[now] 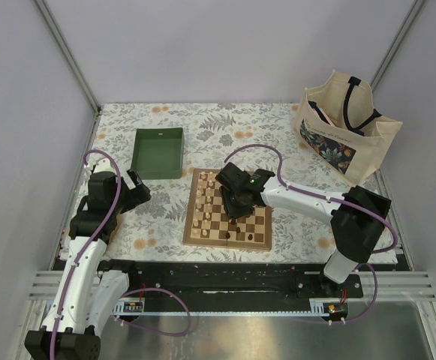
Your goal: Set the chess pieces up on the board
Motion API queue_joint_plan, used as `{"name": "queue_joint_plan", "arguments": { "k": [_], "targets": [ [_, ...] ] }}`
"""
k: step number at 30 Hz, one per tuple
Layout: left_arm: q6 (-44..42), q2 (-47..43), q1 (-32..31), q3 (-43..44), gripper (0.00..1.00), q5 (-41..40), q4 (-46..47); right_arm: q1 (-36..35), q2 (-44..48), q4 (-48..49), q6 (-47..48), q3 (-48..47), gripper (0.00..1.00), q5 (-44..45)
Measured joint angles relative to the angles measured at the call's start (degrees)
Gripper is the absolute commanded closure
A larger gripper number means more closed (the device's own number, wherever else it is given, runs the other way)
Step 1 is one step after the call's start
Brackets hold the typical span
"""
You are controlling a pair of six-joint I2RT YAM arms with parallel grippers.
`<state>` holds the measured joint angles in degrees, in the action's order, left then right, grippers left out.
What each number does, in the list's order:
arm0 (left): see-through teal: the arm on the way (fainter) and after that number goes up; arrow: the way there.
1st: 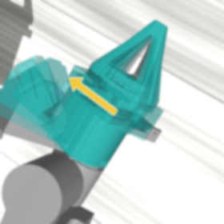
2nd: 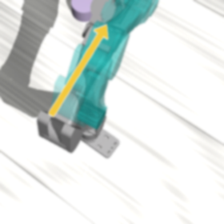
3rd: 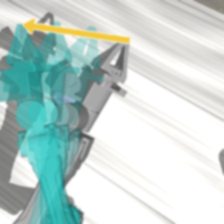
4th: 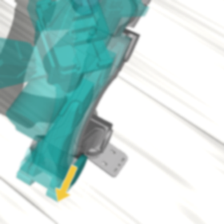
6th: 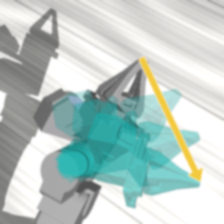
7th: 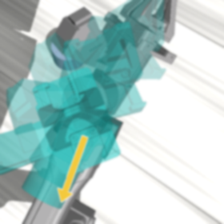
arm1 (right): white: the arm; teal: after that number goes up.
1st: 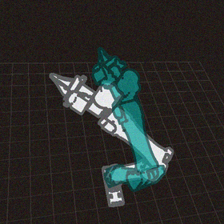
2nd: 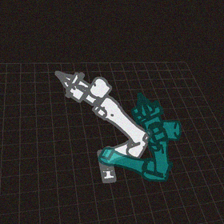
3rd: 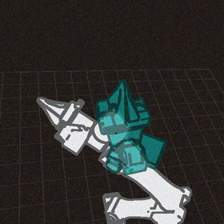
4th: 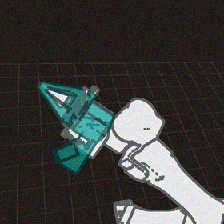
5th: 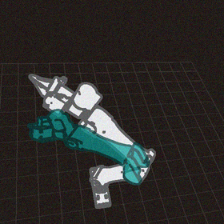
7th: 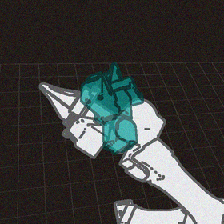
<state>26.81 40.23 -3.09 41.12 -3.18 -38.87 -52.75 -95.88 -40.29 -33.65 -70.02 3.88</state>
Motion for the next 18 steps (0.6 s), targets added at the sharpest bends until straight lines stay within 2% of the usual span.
{"name": "queue_joint_plan", "arguments": {
  "k": [4,9,14,18],
  "targets": [
    [0.0,0.0,0.0,0.0,0.01,0.0,0.0,0.0,-0.9,0.0,0.3,-0.5,0.58,0.1],
    [0.0,0.0,0.0,0.0,0.01,0.0,0.0,0.0,-1.5,-0.3,0.4,-0.5,0.65,0.2],
    [0.0,0.0,0.0,0.0,0.01,0.0,0.0,0.0,-1.5,-0.3,0.8,-0.5,0.84,0.7],
    [0.0,0.0,0.0,0.0,0.01,0.0,0.0,0.0,-1.3,-0.5,1.0,-0.5,0.89,1.0]
  ]
}}
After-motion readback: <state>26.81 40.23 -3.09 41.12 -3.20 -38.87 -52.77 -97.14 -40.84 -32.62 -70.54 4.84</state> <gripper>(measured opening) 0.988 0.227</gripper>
